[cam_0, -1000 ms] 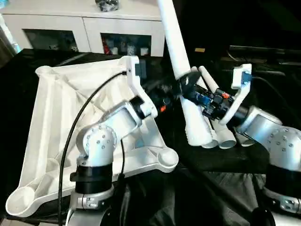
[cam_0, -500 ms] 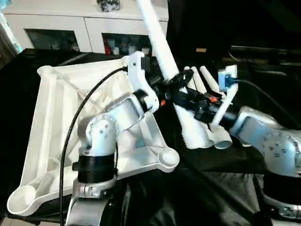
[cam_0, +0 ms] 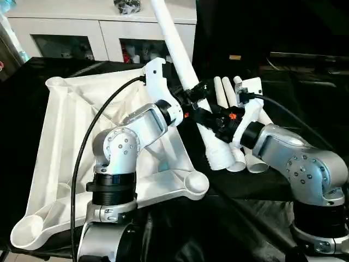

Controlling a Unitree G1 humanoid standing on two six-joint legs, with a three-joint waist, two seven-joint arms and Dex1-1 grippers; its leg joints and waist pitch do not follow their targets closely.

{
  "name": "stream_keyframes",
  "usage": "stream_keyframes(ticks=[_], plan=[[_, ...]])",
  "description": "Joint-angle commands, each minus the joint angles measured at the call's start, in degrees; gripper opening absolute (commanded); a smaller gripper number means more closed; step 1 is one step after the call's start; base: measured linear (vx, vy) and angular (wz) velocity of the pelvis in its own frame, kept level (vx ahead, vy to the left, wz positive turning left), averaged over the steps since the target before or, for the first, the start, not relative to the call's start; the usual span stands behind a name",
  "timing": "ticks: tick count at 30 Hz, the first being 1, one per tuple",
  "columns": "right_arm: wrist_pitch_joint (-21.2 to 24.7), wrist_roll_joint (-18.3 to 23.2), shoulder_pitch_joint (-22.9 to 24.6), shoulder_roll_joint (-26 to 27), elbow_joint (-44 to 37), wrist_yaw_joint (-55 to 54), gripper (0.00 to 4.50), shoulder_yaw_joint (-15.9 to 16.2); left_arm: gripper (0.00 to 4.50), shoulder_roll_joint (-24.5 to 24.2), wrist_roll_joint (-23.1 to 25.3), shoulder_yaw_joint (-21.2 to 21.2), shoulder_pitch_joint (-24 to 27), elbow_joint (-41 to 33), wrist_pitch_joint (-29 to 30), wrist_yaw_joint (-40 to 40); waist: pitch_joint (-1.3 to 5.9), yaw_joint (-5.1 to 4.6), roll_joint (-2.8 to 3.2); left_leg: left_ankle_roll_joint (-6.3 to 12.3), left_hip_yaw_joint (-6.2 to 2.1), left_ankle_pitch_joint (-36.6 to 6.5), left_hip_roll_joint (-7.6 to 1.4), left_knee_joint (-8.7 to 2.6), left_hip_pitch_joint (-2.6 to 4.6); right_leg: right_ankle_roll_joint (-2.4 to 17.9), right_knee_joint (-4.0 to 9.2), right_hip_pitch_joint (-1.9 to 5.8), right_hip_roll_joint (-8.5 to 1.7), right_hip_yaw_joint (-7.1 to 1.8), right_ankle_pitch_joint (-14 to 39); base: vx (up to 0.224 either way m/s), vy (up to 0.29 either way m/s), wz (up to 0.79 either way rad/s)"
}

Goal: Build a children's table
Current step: Pick table leg

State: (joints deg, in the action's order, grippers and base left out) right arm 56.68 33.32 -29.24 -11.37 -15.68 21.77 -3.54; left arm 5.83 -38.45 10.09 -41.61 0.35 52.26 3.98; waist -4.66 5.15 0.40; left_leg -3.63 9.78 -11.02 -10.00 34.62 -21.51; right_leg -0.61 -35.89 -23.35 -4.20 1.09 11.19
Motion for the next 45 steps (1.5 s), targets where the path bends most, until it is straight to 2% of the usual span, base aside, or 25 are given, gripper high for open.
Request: stream_keyframes(ticks=[1, 3, 4, 5, 6, 7, 8, 10, 13, 15, 17, 18, 23, 24, 30, 33, 35, 37, 41, 45], plan=[[-0.5, 1.4, -0.4, 0.4, -4.3, 1.7, 1.80, 2.0, 2.27, -1.0, 2.3, 0.6, -0.7, 1.0, -1.8, -1.3, 4.89, 0.22, 0.02, -0.50, -0.57, -3.1, -1.43, -3.37, 0.29, 11.8, 3.80, 3.76, -2.41, -1.61, 0.9, 0.000, 0.000, 0.00], [-0.5, 1.3, -0.4, 0.3, -4.4, 1.7, 1.80, 2.1, 2.23, -1.3, 2.2, 0.1, -0.4, 0.3, -2.0, -0.7, 4.96, 0.29, -0.02, -0.32, -0.57, -2.9, -1.49, -3.35, 0.30, 11.9, 3.74, 3.76, -2.47, -1.62, 1.1, 0.000, 0.000, 0.00], [-0.4, 1.4, -0.4, 0.3, -4.4, 1.7, 1.80, 2.1, 2.23, -1.2, 2.1, 0.0, -0.3, 0.0, -2.0, -0.6, 4.96, 0.17, -0.57, -0.16, -0.47, -2.8, -1.46, -3.33, 0.25, 11.8, 3.80, 3.83, -2.42, -1.65, 1.0, 0.000, 0.000, 0.00], [-0.4, 1.3, -0.4, 0.1, -4.4, 1.8, 1.80, 2.3, 2.19, -1.3, 2.0, 0.0, -0.2, -0.3, -2.1, -0.4, 4.97, 0.28, -0.27, -0.04, -0.54, -2.4, -1.48, -3.33, 0.24, 11.9, 3.63, 3.82, -2.46, -1.64, 0.7, 0.000, 0.000, 0.00], [-0.3, 1.2, -0.3, 0.0, -4.6, 1.9, 1.80, 2.4, 2.19, -1.3, 1.9, -0.1, 0.0, -0.6, -2.2, -0.4, 4.97, 0.28, -0.25, 0.02, -0.51, -2.3, -1.46, -3.27, 0.26, 11.9, 3.66, 3.79, -2.45, -1.65, 0.6, 0.000, 0.000, 0.00], [-0.3, 1.3, -0.2, -0.3, -4.7, 2.0, 1.80, 2.5, 2.17, -1.3, 1.8, -0.1, 0.2, -1.1, -2.3, -0.3, 5.10, 0.31, -0.61, 0.27, -0.47, -1.9, -1.48, -3.24, 0.26, 11.9, 3.55, 3.91, -2.47, -1.68, 0.4, 0.000, 0.000, 0.00], [-0.2, 1.4, -0.2, -0.4, -4.7, 2.0, 1.80, 2.6, 2.17, -1.3, 1.6, 0.0, 0.3, -1.4, -2.2, -0.3, 5.08, 0.32, -0.43, 0.43, -0.49, -1.4, -1.53, -3.20, 0.24, 11.9, 3.50, 3.84, -2.48, -1.68, 0.1, 0.000, 0.000, 0.00], [-0.4, 1.6, -0.1, -0.8, -4.9, 2.4, 1.80, 3.0, 2.15, -1.5, 0.5, -0.2, 1.0, -2.5, -2.4, 1.6, 5.14, 0.28, -0.82, 0.83, -0.39, -0.9, -1.45, -3.14, 0.16, 12.0, 3.48, 3.93, -2.44, -1.67, -0.4, 0.000, 0.000, 0.00], [-0.5, 1.7, -0.2, -0.9, -4.7, 2.4, 1.80, 3.0, 2.12, -1.6, -0.1, -0.4, 1.2, -3.0, -2.4, 2.7, 5.08, 0.26, -0.61, 0.81, -0.36, -1.4, -1.46, -3.13, 0.20, 11.9, 3.56, 3.79, -2.46, -1.68, 0.9, 0.000, 0.000, 0.00], [-0.6, 1.5, -0.2, -1.2, -4.5, 2.6, 1.80, 3.2, 2.05, -1.8, -0.1, -0.6, 1.4, -3.1, -2.6, 3.1, 5.04, 0.29, -0.91, 0.64, -0.34, -2.1, -1.52, -3.21, 0.27, 11.4, 3.64, 3.76, -2.51, -1.68, 2.8, 0.000, 0.000, 0.00], [-0.6, 1.2, -0.1, -1.7, -4.4, 2.8, 1.80, 3.6, 2.03, -1.9, -0.1, -0.7, 1.6, -3.3, -2.9, 3.4, 5.05, 0.25, -0.78, 0.42, -0.39, -2.0, -1.56, -3.21, 0.27, 11.1, 3.64, 3.70, -2.46, -1.67, 3.1, 0.000, 0.000, 0.00], [-0.6, 1.2, 0.0, -1.8, -4.5, 2.9, 1.80, 3.6, 2.01, -1.9, -0.1, -0.7, 1.7, -3.3, -2.9, 3.4, 5.06, 0.19, -1.04, 0.45, -0.32, -1.9, -1.54, -3.18, 0.25, 11.0, 3.67, 3.71, -2.42, -1.69, 2.9, 0.000, 0.000, 0.00], [-0.9, 1.3, 0.1, -2.6, -4.4, 3.4, 1.80, 3.9, 1.97, -2.4, 0.2, -1.0, 2.2, -3.5, -3.5, 4.2, 5.11, 0.27, -1.00, 0.65, -0.32, -1.4, -1.49, -3.10, 0.16, 10.9, 3.55, 3.69, -2.46, -1.70, 2.4, 0.000, 0.000, 0.00], [-0.9, 1.3, 0.1, -2.6, -4.4, 3.5, 2.36, 3.9, 1.97, -2.4, 0.2, -1.1, 2.2, -3.5, -3.5, 4.3, 5.12, 0.29, -0.99, 0.68, -0.32, -1.4, -1.48, -3.09, 0.16, 10.9, 3.57, 3.68, -2.46, -1.69, 2.5, 0.000, 0.000, 0.00], [-0.8, 3.6, -0.1, -4.6, -4.1, 6.8, 2.71, 3.3, 1.93, -4.7, 0.7, -2.7, 2.4, -3.3, -4.7, 8.4, 5.13, 0.27, -0.98, 0.84, -0.34, -2.1, -1.50, -3.10, 0.25, 10.2, 3.70, 3.60, -2.50, -1.67, 4.1, 0.000, 0.000, 0.00], [0.6, 6.0, -0.4, -7.4, -3.9, 10.5, 3.01, 2.1, 1.87, -7.0, 1.2, -4.5, 2.4, -2.7, -5.7, 12.8, 5.19, 0.56, -0.85, 1.11, -0.24, -2.1, -1.62, -3.03, 0.52, 10.8, 3.60, 3.35, -2.42, -1.71, 3.7, 0.000, 0.000, 0.00], [0.9, 6.7, -0.6, -8.8, -3.5, 12.1, 3.08, 1.5, 1.87, -8.1, 1.3, -5.1, 2.3, -2.1, -6.0, 14.9, 5.18, 0.63, -0.78, 1.14, -0.29, -2.2, -1.66, -3.05, 0.38, 11.1, 3.53, 3.41, -2.48, -1.67, 3.5, 0.000, 0.000, 0.00], [2.0, 8.7, -1.1, -10.5, -2.2, 15.0, 3.36, -0.2, 1.87, -10.0, 0.5, -6.2, 2.2, -1.4, -6.1, 19.3, 5.20, 0.61, -0.81, 1.12, -0.29, -2.2, -1.58, -3.02, 0.27, 11.3, 3.52, 3.50, -2.52, -1.62, 3.5, 0.000, 0.000, 0.00], [3.6, 12.1, -1.2, -12.4, 0.1, 19.1, 3.41, -2.4, 1.87, -11.8, -2.3, -7.4, 2.2, -1.8, -5.2, 27.0, 5.21, 0.84, -0.83, 1.42, -0.28, -2.7, -1.66, -3.06, 0.33, 12.2, 3.52, 3.47, -2.69, -1.57, 4.4, 0.000, 0.000, 0.00], [3.9, 12.3, -0.5, -14.7, 1.9, 22.1, 3.41, -0.8, 1.87, -11.3, -7.3, -7.2, 2.0, -3.1, -4.3, 33.2, 5.24, 1.02, -0.82, 1.06, -0.13, -2.9, -1.69, -2.95, 0.37, 13.6, 3.43, 3.37, -2.75, -1.53, 4.4, 0.000, 0.000, 0.00]])
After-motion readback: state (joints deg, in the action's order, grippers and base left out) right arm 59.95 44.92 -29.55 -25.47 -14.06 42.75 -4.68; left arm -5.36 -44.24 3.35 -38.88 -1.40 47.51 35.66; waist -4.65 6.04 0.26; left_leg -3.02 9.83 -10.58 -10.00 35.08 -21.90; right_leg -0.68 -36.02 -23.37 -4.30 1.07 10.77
